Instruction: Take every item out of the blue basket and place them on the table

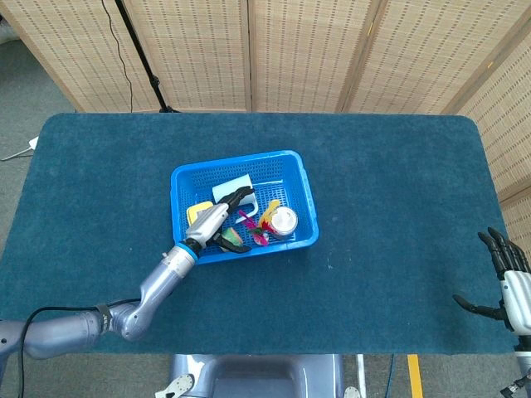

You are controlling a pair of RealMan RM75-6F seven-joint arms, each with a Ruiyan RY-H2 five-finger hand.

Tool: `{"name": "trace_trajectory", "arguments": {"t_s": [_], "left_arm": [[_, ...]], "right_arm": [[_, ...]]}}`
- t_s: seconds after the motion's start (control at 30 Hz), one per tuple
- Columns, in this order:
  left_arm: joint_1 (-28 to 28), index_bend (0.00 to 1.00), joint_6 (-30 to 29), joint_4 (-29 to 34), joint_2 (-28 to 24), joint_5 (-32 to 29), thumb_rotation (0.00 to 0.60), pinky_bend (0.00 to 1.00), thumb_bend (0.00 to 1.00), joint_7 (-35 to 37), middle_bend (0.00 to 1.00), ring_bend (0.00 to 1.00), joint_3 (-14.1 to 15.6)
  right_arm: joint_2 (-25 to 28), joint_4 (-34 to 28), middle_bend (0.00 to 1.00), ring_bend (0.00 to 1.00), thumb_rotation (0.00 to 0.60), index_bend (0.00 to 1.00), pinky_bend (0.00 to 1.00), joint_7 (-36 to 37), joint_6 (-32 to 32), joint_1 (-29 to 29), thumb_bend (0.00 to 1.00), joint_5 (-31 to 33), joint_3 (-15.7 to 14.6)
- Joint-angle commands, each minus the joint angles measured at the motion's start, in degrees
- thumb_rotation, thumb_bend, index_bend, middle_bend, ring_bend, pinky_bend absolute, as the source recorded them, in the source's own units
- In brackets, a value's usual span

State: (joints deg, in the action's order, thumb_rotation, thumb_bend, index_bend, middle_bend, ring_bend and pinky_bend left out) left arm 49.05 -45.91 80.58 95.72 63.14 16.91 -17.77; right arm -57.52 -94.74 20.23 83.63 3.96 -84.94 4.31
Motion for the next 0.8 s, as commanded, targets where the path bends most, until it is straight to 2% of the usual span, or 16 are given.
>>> {"name": "trace_trajectory", "arguments": {"t_s": [0.03, 0.07, 0.13, 0.2, 0.3, 0.4, 0.6, 0.8], "left_arm": [[1.0, 0.0, -1.0, -1.6, 2.2, -1.4, 0.6, 0.07, 0.08, -1.8, 0.0, 0.01, -0.8], [1.2, 0.0, -1.3, -2.1, 2.8, -1.7, 0.6, 0.09, 0.1, -2.4, 0.0, 0.02, -1.0], [1.7, 0.08, -2.1, -3.2, 4.2, -2.9, 0.6, 0.18, 0.16, -3.9, 0.04, 0.11, -1.5], [2.1, 0.27, -3.3, -4.2, 5.5, -3.7, 0.6, 0.29, 0.25, -5.3, 0.17, 0.24, -2.1], [2.6, 0.49, -5.3, -5.6, 7.5, -4.7, 0.6, 0.4, 0.37, -8.0, 0.32, 0.37, -2.6], [3.1, 0.62, -6.4, -6.3, 8.9, -5.8, 0.6, 0.48, 0.45, -10.0, 0.43, 0.46, -3.3], [2.4, 0.7, -10.0, -5.9, 9.6, -5.9, 0.6, 0.51, 0.5, -11.0, 0.5, 0.51, -4.8], [0.1, 0.7, -12.9, -1.3, 5.9, -3.5, 0.6, 0.51, 0.5, -9.1, 0.5, 0.51, -6.0]], "right_arm": [[0.2, 0.2, 0.0, 0.0, 0.6, 0.0, 0.0, 0.5, -0.2, 0.0, 0.0, 0.3, 0.1], [0.2, 0.3, 0.0, 0.0, 0.6, 0.0, 0.0, 0.7, -0.3, 0.0, 0.0, 0.4, 0.2], [0.3, 0.4, 0.0, 0.0, 0.6, 0.0, 0.0, 1.1, -0.5, 0.0, 0.0, 0.6, 0.2], [0.3, 0.5, 0.0, 0.0, 0.6, 0.0, 0.0, 1.4, -0.7, 0.1, 0.0, 0.7, 0.3], [0.4, 0.7, 0.0, 0.0, 0.6, 0.0, 0.0, 1.8, -0.9, 0.1, 0.0, 1.0, 0.4], [0.4, 0.9, 0.0, 0.0, 0.6, 0.0, 0.0, 2.0, -1.1, 0.2, 0.0, 1.0, 0.4], [0.4, 0.8, 0.0, 0.0, 0.6, 0.0, 0.0, 2.1, -1.0, 0.1, 0.0, 0.9, 0.4], [0.4, 0.6, 0.0, 0.0, 0.6, 0.0, 0.0, 1.7, -0.7, 0.0, 0.0, 0.7, 0.4]]}}
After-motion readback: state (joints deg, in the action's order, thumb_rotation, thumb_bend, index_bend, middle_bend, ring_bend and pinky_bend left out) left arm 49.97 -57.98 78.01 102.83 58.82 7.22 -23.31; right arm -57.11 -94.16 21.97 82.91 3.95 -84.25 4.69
